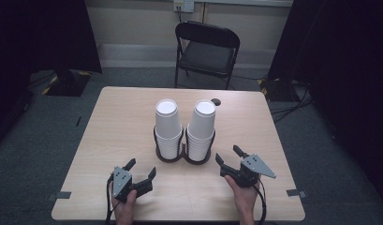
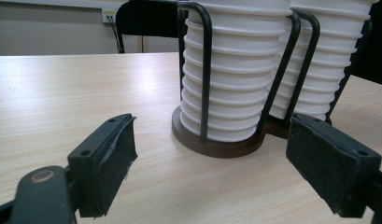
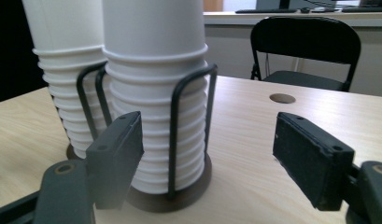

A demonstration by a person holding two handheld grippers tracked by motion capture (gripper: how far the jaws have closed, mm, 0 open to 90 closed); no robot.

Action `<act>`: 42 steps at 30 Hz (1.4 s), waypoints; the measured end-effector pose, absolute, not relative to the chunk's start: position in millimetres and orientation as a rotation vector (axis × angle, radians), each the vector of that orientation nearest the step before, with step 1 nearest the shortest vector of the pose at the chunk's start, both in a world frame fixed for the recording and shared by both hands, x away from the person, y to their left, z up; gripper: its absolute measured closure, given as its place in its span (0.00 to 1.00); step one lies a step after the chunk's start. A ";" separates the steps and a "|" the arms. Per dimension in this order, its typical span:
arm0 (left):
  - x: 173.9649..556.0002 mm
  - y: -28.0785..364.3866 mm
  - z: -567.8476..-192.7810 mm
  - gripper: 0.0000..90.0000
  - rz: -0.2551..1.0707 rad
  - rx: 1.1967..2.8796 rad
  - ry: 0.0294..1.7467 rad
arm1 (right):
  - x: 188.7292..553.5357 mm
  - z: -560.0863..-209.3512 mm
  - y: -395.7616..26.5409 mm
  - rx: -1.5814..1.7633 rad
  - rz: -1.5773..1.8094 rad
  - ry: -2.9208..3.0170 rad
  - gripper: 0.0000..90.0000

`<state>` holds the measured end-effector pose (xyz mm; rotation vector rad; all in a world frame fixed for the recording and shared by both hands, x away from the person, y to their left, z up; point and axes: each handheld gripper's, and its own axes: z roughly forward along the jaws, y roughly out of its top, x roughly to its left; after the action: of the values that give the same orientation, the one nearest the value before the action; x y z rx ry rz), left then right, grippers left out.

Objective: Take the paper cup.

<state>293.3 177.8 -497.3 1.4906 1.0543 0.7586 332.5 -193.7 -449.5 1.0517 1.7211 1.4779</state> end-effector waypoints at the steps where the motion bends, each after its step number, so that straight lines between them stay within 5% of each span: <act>1: 293.3 177.9 -497.3 0.17 0.760 1.491 1.054 | 332.9 -448.3 -192.9 1.048 1.479 1.719 0.24; 18: 293.2 177.8 -497.3 0.18 0.758 1.492 1.047 | 340.9 -420.2 -175.9 0.996 1.536 1.800 0.28; 24: 293.2 178.0 -497.2 0.18 0.764 1.499 1.043 | 346.5 -406.6 -174.9 1.014 1.591 1.787 0.16; 42: 292.8 178.0 -497.4 0.18 0.756 1.498 1.035 | 369.6 -372.7 -161.0 0.970 1.672 1.799 0.15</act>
<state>292.8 178.0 -497.4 1.4978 1.0355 0.7561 369.6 -161.0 -372.7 0.9698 1.7991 1.6721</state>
